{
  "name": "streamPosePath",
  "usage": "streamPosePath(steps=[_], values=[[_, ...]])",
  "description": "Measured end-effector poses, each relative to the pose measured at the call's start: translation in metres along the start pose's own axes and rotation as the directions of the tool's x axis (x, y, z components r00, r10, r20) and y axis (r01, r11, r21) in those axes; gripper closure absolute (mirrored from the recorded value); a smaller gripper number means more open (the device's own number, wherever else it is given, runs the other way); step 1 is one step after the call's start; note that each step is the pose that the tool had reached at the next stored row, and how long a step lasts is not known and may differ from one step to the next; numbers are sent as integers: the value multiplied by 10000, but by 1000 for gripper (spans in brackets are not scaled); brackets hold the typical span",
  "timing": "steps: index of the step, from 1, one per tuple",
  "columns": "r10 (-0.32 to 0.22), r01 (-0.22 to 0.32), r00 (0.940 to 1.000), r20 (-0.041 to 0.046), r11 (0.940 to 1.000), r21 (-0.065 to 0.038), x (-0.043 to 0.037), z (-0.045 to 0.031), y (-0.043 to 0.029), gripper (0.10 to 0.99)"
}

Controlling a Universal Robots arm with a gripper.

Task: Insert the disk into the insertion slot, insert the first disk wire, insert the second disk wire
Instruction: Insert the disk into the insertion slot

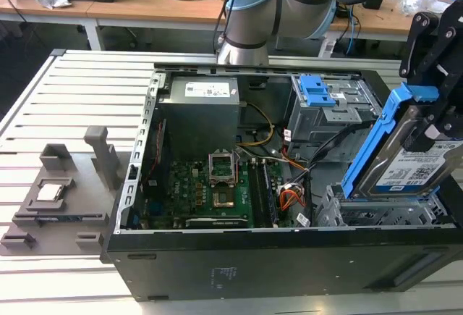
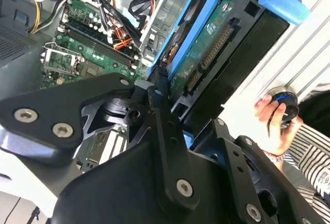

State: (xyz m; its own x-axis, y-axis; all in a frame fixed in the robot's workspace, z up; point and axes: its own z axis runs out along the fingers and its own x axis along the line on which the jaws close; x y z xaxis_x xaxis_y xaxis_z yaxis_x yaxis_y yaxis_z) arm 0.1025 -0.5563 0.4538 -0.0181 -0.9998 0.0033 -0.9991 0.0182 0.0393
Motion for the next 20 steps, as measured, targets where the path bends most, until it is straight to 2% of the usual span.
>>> streamPosePath(steps=[10, 20], values=[[0, 0, 10000, 0, 10000, 0, -56, 46, -1, 725], [0, 0, 10000, 0, 10000, 0, -80, 138, -4, 725]])
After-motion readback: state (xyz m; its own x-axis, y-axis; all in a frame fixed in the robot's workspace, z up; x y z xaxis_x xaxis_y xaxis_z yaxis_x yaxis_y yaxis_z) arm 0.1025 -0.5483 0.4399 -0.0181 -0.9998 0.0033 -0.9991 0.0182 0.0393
